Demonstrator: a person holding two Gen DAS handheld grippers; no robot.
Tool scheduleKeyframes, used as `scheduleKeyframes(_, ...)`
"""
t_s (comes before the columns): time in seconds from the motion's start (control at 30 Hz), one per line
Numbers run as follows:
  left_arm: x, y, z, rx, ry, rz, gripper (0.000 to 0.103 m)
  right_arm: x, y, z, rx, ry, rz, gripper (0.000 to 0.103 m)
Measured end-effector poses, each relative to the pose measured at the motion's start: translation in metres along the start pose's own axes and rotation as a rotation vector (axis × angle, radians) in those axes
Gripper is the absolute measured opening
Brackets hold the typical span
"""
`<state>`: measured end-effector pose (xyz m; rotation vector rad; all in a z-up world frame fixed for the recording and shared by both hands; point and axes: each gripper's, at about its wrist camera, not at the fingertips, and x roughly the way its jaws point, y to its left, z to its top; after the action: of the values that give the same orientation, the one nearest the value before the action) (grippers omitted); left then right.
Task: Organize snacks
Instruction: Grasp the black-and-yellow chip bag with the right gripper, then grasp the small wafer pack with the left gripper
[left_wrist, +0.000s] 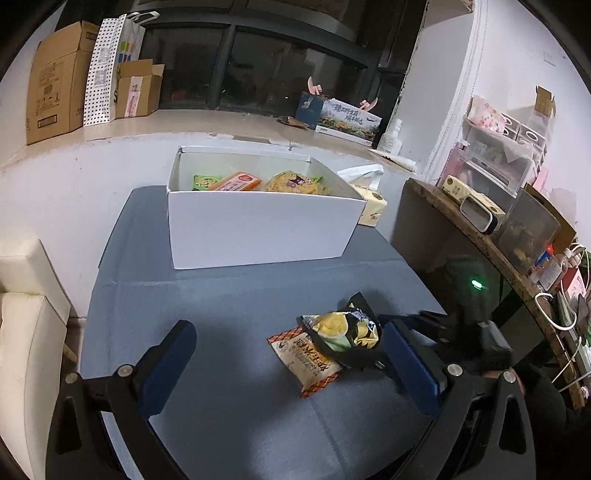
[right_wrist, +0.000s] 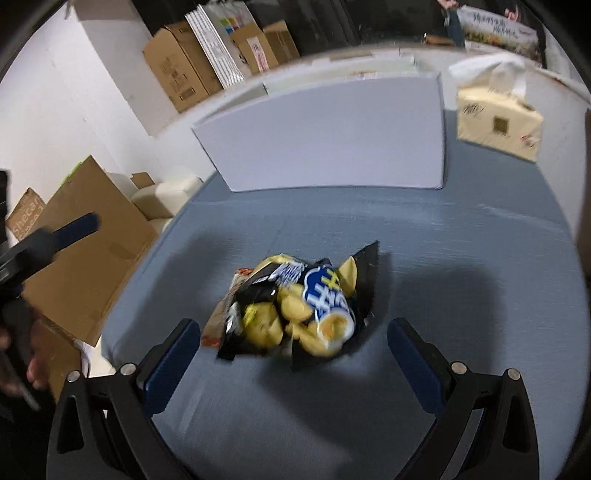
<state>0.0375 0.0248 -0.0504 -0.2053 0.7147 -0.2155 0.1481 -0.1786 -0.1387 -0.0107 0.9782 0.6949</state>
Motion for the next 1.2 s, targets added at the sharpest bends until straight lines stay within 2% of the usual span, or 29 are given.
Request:
scheduleKeyframes(0.13, 0.0, 0.001, -0.006, 0.012, 0.014, 0.003, 0.103, 0.027, -0.004, 0.011, 0.039, 0.037, 0.002, 0.103)
scheduleKeyframes(0.2, 0.0, 0.004, -0.008, 0.005, 0.019, 0.007, 0.103, 0.029, 0.0, 0.013, 0.019, 0.024, -0.01, 0.103)
scheduleKeyframes(0.23, 0.0, 0.004, -0.008, 0.001, 0.02, 0.01, 0.103, 0.03, 0.001, 0.012, 0.012, 0.026, -0.004, 0.095)
scheduleKeyframes(0.27, 0.001, 0.006, -0.01, -0.004, 0.022, 0.011, 0.103, 0.029, 0.002, 0.013, 0.003, 0.019, -0.012, 0.082)
scheduleKeyframes(0.4, 0.004, 0.004, -0.012, -0.003, 0.031, 0.004, 0.103, 0.022, 0.007, 0.01, -0.033, 0.004, -0.043, 0.074)
scheduleKeyframes(0.6, 0.013, -0.001, -0.012, 0.025, 0.049, -0.018, 0.103, -0.002, 0.011, 0.01, -0.064, -0.051, -0.071, 0.073)
scheduleKeyframes(0.77, 0.038, -0.011, -0.013, 0.051, 0.117, -0.063, 0.103, -0.037, 0.012, 0.009, -0.076, -0.12, -0.094, 0.073)
scheduleKeyframes(0.93, 0.08, -0.037, -0.021, 0.174, 0.216, -0.097, 0.103, -0.076, 0.0, 0.001, -0.047, -0.189, -0.131, 0.073)
scheduleKeyframes(1.03, 0.112, -0.045, -0.026, 0.174, 0.292, -0.053, 0.103, -0.097, -0.009, -0.006, -0.009, -0.222, -0.163, 0.073)
scheduleKeyframes(1.13, 0.132, -0.046, -0.029, 0.141, 0.328, 0.0, 0.103, -0.111, -0.021, -0.013, 0.027, -0.237, -0.179, 0.073)
scheduleKeyframes(1.2, 0.138, -0.046, -0.032, 0.134, 0.335, 0.001, 0.103, -0.116, -0.026, -0.018, 0.043, -0.244, -0.183, 0.073)
